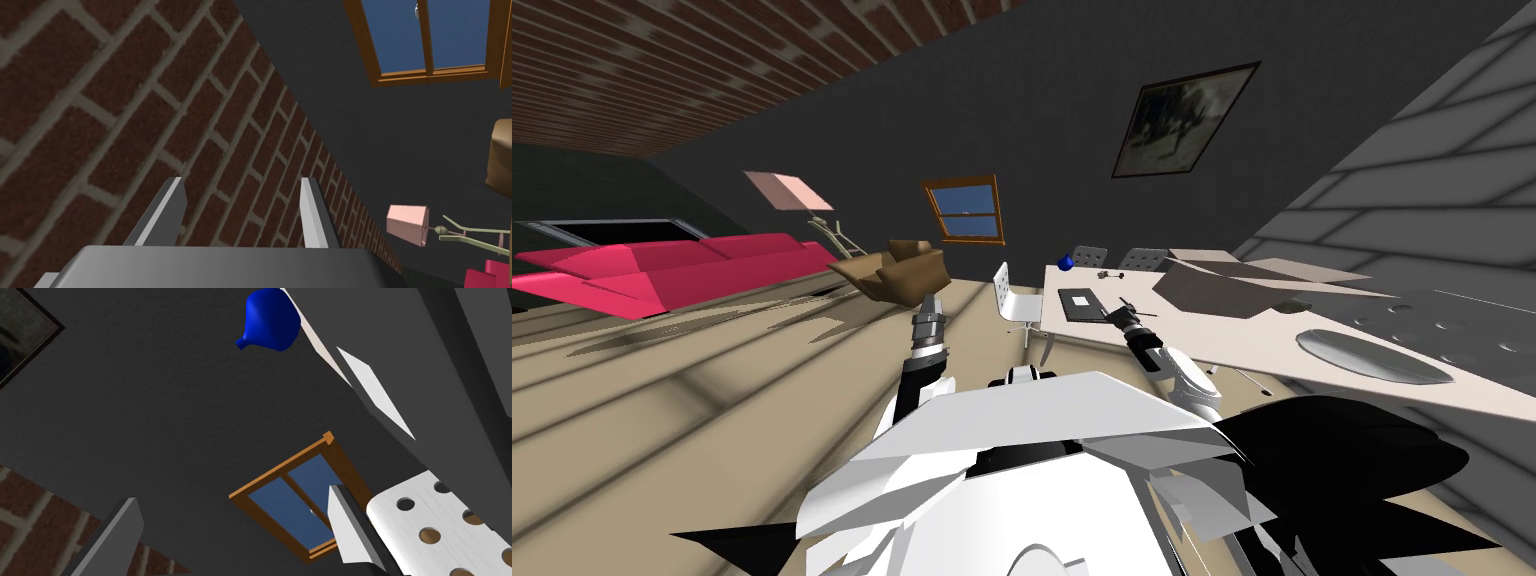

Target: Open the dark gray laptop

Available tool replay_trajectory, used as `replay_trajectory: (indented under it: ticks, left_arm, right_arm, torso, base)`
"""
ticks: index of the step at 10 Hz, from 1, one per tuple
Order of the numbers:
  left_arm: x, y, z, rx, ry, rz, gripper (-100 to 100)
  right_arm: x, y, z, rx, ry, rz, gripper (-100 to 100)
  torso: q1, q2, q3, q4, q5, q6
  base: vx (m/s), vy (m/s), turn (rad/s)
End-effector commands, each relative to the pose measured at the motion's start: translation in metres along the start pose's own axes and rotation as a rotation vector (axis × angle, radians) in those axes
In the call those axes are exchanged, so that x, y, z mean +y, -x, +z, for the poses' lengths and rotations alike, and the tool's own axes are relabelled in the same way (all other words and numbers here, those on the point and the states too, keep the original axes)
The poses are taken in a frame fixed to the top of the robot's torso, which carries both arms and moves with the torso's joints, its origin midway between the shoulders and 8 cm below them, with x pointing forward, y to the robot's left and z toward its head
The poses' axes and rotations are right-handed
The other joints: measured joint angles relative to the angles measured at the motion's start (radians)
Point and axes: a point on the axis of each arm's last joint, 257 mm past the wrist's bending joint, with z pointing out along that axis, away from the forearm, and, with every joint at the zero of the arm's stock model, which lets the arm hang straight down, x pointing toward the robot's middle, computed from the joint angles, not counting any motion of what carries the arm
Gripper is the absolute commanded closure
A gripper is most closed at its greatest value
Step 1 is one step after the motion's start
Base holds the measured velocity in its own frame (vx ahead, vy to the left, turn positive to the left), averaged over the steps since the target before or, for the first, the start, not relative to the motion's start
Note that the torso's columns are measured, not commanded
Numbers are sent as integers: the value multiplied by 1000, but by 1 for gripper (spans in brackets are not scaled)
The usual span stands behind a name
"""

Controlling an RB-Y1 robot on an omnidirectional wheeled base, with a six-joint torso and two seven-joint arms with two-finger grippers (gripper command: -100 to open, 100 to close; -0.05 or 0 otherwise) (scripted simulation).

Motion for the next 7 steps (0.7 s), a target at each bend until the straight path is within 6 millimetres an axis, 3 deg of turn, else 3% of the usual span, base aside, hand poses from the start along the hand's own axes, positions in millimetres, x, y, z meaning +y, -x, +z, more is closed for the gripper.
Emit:
replay_trajectory:
  ticks: [1, 6, 7]
  left_arm:
    - [0, 0, 0, 0, 0, 0, 0]
    - [0, 0, 0, 0, 0, 0, 0]
    - [0, 0, 0, 0, 0, 0, 0]
  right_arm:
    - [0, 3, 2, 1, -4, -80, -100]
    - [-1, 6, 4, 2, -7, -147, -100]
    - [-15, 1, 3, 4, -8, -147, -100]
  torso:
    - [0, 0, 0, 0, 0, 0]
    - [0, 0, 0, 0, 0, 0]
    - [1, 0, 0, 0, 0, 0]
  base:
    - [-16, -27, 12]
    - [-11, -23, 8]
    - [6, 33, 0]
